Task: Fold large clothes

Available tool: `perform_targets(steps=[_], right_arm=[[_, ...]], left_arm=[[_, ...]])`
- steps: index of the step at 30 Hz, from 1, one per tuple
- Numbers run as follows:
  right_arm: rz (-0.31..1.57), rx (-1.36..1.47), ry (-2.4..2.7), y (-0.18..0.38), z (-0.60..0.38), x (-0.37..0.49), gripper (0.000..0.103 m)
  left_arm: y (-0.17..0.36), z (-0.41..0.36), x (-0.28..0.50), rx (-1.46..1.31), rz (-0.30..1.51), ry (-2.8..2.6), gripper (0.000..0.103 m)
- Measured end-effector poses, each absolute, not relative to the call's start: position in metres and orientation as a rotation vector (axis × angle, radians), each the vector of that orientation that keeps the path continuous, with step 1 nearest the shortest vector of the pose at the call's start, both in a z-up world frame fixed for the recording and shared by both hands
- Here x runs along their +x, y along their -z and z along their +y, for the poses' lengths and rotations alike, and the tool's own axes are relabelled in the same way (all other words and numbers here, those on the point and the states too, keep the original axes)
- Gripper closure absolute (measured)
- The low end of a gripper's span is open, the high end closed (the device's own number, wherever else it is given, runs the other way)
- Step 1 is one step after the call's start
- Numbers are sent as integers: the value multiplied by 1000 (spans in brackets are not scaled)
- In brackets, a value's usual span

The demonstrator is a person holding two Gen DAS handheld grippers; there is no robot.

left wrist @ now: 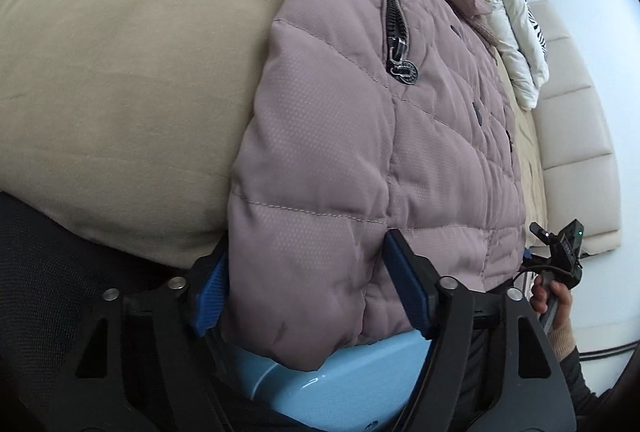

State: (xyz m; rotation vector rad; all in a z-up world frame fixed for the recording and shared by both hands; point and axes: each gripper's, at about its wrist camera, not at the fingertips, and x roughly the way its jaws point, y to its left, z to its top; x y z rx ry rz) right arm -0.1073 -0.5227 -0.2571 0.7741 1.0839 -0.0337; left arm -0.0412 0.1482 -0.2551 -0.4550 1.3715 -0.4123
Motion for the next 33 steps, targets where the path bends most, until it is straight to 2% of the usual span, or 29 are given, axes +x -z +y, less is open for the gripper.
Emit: perform_targets(steps=[2,5,7,13,14,15,16,18,19,21,22,25,33], right_arm=[[1084,811,-13,262,-525,-110,9],[1118,840,-71,272,-526,-111,13],[1153,856,-89,280,-527,-109,21],[1189,894,-176,296,-519,-104,26],[1190,880,-176,296,-517,-104,26],[1192,876,-177,295,-517,-103,32],[1188,885,-192,293,-516,-103,49],[1174,894,-226,289,-513,-105,68],[1163,881,-238,284,-509,-105,78],[1150,855,-239,274,-502,-105,84],[1145,843,-240,270,-500,-106,88],[1121,798,-240,255,-491,-106,93],[1037,772,-263,222,-481,-119,95]], left_arm=[[256,149,-42,-465,1373,426,42],[257,151,-41,-494,1376,437,42],[260,149,-36,-535,1391,444,42],[263,145,-32,-571,1409,455,42],[262,144,-33,-565,1409,456,49],[261,144,-33,-566,1412,467,61],[260,142,-34,-565,1414,474,66],[254,137,-34,-533,1415,477,81],[251,136,-33,-513,1417,481,84],[245,129,-33,-469,1422,477,93],[242,127,-33,-449,1421,475,94],[231,124,-35,-428,1411,483,97],[188,139,-44,-478,1358,539,99]])
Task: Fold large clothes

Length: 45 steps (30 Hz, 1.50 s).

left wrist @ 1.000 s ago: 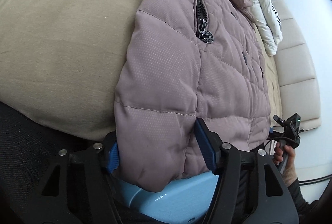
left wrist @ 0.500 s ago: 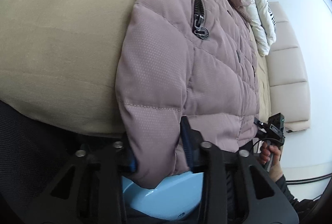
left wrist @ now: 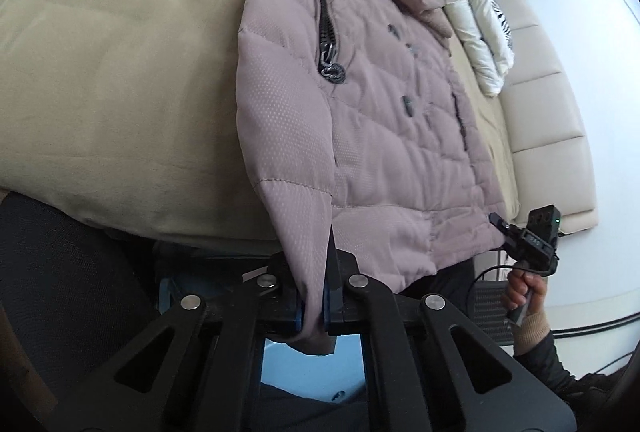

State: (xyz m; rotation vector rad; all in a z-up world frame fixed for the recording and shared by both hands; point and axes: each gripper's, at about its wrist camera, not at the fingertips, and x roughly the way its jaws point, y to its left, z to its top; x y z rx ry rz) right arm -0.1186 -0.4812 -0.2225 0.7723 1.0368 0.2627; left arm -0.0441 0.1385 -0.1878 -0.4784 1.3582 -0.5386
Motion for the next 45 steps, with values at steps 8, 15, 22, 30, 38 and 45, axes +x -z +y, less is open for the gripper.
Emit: perform_targets(steps=[8,15,22,30,38,45], right_arm=[[931,792,-305,182,-477,-125,95],[705,876,-342,119,-500,-79,95],[540,833,-329,58,-518,24,96],[528,722,-226,37,-529,168,96],[638,725,-46,111,-547,316,96],[808,769,25,203,-549,381,89]], left_arm=[[136,162,-36,-640,1282,597,100],[78,189,23,-849,1075,668,100],[15,176,134,-871,876,697,100],[13,140,304,-857,826,605,100],[91,116,444,-864,882,457,100],[179,110,494,-940,994,335,95]])
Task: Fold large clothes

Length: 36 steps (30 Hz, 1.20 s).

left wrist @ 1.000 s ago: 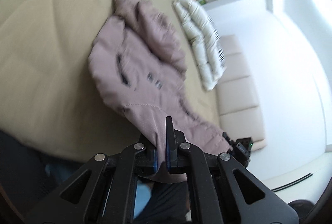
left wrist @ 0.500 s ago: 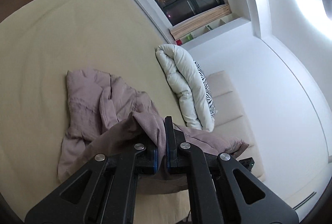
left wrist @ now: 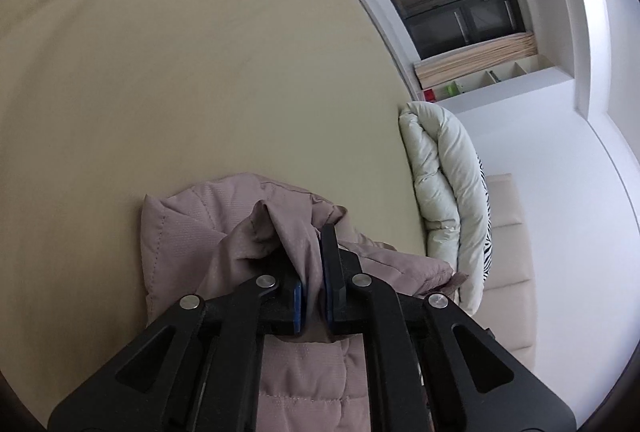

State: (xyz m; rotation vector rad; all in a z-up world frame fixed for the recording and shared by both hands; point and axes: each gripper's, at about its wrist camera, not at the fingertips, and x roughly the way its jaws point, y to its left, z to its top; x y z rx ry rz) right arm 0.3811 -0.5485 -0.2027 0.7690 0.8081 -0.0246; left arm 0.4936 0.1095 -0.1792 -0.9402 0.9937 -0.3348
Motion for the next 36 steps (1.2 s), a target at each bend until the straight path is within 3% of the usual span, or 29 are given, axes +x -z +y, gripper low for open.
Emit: perform_targets(steps=[2,3,4,7,8,11,13,15,21,36], right_arm=[[768,822,-29,205,-553,374,79],[743,835,-44,201,-554,365,66],[730,838,-53,196,-556,359,48],[670,791,-45,170,-554,332,11],[649,732,-39,157,-548,324,11],[716,587,-107,135,-503,318,23],[781,459,-173,129,-457,323,44],[820,335,-216,129,-411,330,52],[971,269,-172,173,-363,388,53],[937,193,-74,218,-358,443,53]], left_arm=[[179,116,486,-967,974,330,92],[173,122,480,-960,947,321,87],[165,129,473,-955,908,305,84],[130,140,446,-897,799,250,67],[116,132,439,-827,773,234,55],[79,78,425,-552,742,288,54],[73,26,421,-379,729,334,54],[79,-20,420,-230,730,360,54],[136,-97,442,65,808,298,54],[228,-105,521,61,881,231,54]])
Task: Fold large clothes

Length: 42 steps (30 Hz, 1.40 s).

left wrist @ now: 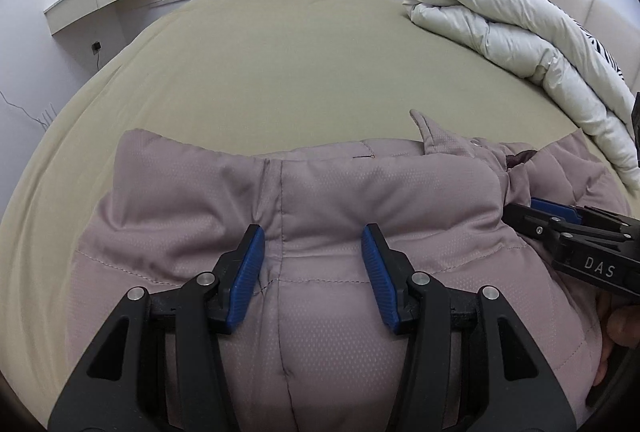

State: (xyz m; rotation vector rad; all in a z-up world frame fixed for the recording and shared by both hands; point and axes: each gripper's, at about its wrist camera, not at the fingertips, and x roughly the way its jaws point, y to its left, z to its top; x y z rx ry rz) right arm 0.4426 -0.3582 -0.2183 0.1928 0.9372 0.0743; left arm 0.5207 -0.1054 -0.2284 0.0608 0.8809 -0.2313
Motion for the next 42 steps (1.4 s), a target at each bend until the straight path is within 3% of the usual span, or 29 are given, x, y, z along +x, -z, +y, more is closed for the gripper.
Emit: perform_targets(steps=[30,36,39,42], right_arm=[[825,134,-41,228,-346,433,53],[805,234,-70,191,-365,409,50],[680,261,15,162,-398,370,37],[706,259,118,164,-435,359,37]], left_arm=[[255,-98,518,76,880,225,54],[219,-77,487,10,869,233,54],[198,-73,453,24,795,208,54],[202,-81,443,67,791,199,53]])
